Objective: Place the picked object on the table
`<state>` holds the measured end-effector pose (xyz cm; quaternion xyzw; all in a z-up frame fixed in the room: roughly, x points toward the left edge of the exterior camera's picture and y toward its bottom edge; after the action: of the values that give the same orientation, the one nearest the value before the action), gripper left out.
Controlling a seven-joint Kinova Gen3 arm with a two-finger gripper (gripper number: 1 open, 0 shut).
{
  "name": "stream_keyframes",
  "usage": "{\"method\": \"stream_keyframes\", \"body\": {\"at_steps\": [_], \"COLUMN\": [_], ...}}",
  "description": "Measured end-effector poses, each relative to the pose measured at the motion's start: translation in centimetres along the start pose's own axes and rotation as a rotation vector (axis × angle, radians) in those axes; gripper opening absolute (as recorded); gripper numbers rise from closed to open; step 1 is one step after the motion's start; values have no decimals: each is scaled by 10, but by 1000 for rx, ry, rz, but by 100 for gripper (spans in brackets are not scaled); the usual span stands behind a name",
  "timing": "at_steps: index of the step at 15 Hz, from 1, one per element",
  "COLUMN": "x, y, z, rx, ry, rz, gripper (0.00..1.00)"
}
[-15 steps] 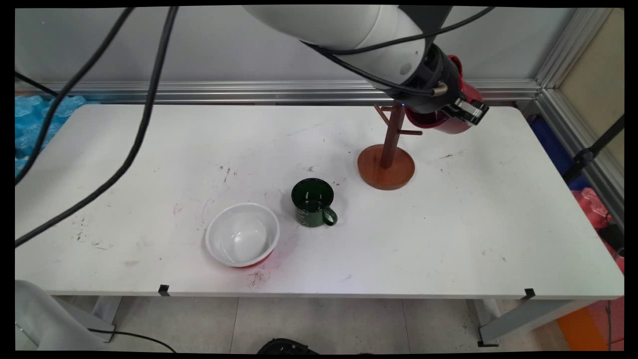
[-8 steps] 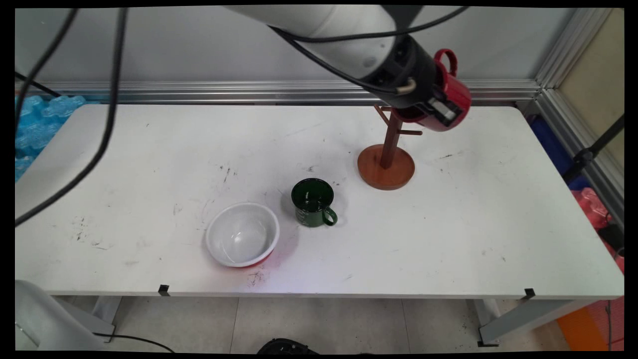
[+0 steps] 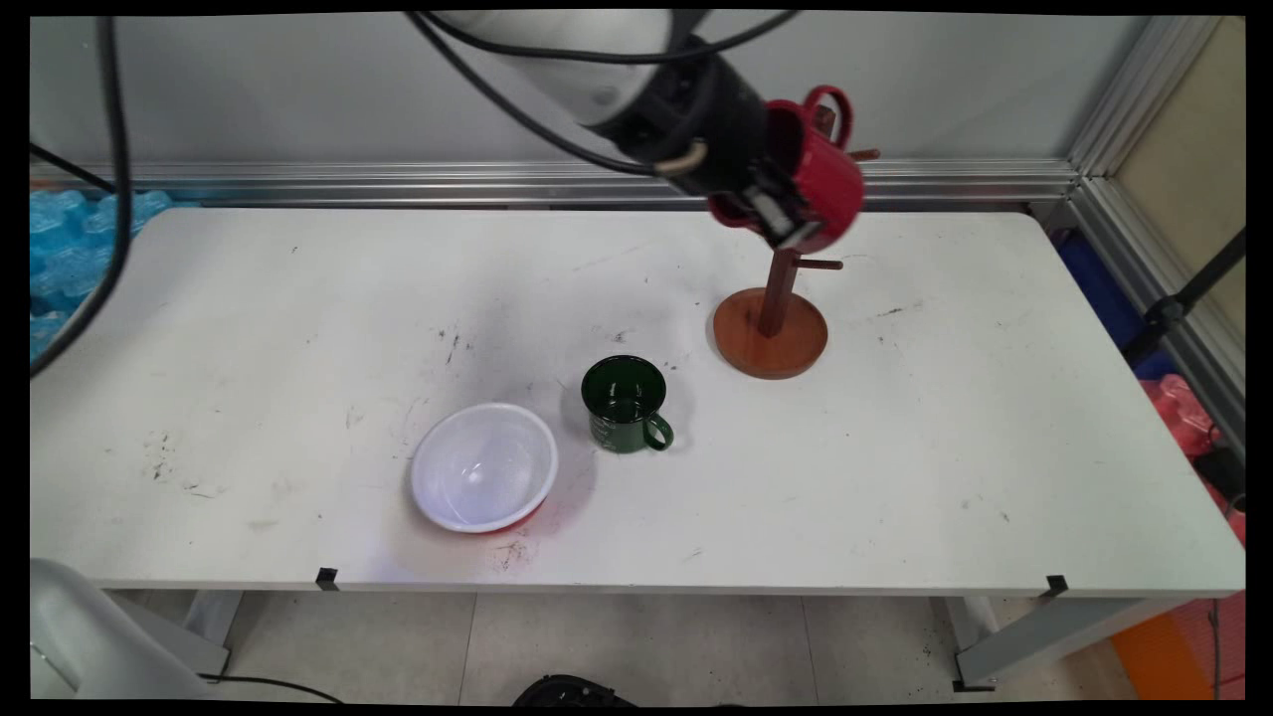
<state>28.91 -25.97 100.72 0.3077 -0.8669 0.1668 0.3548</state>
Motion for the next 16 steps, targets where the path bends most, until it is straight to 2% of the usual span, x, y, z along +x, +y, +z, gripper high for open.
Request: {"method": "stream_keyframes", "body": {"at_steps": [4, 9, 16], "x": [-20, -49, -82], "y": [-24, -60, -100], "z": [-23, -43, -36], "rx": [16, 46, 46], "ry": [-57, -164, -299], "rz": [69, 148, 274], "gripper": [0, 0, 0]}}
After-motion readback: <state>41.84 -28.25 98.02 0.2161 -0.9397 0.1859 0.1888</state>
